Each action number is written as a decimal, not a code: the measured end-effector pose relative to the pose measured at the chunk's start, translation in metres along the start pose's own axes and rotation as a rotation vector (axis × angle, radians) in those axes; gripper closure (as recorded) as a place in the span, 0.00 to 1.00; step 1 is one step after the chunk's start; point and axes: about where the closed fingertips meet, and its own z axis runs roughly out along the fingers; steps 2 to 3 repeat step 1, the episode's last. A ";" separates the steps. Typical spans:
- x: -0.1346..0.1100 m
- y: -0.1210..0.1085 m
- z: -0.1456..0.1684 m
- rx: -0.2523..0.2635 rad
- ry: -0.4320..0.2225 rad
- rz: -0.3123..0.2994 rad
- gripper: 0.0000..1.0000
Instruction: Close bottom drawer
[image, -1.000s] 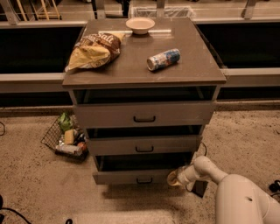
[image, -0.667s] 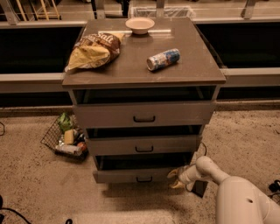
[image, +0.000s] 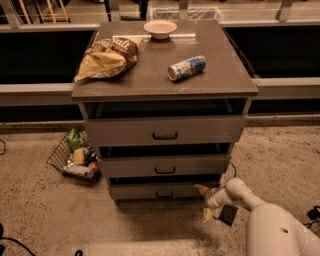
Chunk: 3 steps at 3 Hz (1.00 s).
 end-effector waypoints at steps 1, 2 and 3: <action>0.002 0.000 0.000 0.000 -0.013 0.004 0.00; 0.002 0.000 0.000 0.000 -0.013 0.004 0.00; 0.002 0.000 0.000 0.000 -0.013 0.004 0.00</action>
Offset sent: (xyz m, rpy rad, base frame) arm 0.0000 0.0000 0.0000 0.0000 0.0000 0.0000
